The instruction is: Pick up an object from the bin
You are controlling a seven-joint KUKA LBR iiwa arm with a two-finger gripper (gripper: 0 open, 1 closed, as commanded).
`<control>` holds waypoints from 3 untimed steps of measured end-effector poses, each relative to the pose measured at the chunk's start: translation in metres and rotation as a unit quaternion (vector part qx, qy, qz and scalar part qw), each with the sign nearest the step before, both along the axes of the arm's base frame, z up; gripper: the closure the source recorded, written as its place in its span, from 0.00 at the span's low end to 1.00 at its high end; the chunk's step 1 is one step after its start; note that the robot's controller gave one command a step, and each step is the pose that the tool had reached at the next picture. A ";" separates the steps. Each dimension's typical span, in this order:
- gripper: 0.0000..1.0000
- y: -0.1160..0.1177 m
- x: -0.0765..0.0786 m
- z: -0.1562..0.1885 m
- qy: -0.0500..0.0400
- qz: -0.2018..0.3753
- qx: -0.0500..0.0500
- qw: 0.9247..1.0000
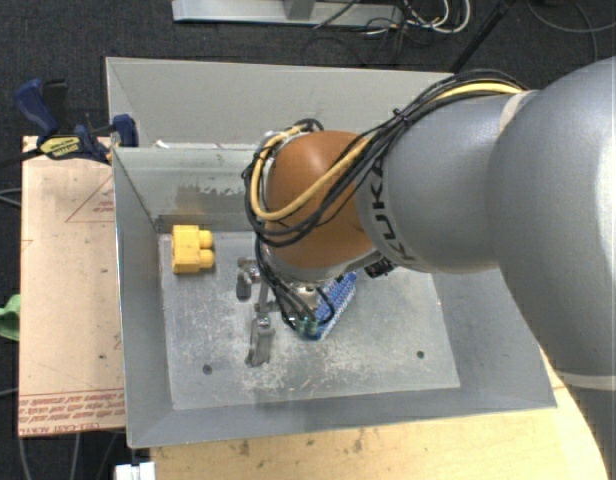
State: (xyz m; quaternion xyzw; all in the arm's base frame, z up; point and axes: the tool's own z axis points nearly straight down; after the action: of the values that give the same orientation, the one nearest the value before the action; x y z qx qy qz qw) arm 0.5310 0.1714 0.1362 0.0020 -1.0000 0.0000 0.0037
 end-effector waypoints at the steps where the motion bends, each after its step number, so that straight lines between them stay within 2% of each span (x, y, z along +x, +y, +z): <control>1: 0.00 -0.071 0.019 -0.025 -0.003 0.030 -0.002 1.000; 2: 0.00 -0.123 0.014 -0.001 -0.005 0.058 -0.001 0.998; 3: 0.00 -0.119 0.031 -0.068 -0.003 0.223 0.002 0.975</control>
Offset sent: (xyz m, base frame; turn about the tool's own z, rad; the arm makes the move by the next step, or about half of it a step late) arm 0.0187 -0.0660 -0.0232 -0.0665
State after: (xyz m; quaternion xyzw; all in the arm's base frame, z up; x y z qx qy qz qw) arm 0.5617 0.0523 0.0684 0.2253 -0.9743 -0.0009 0.0008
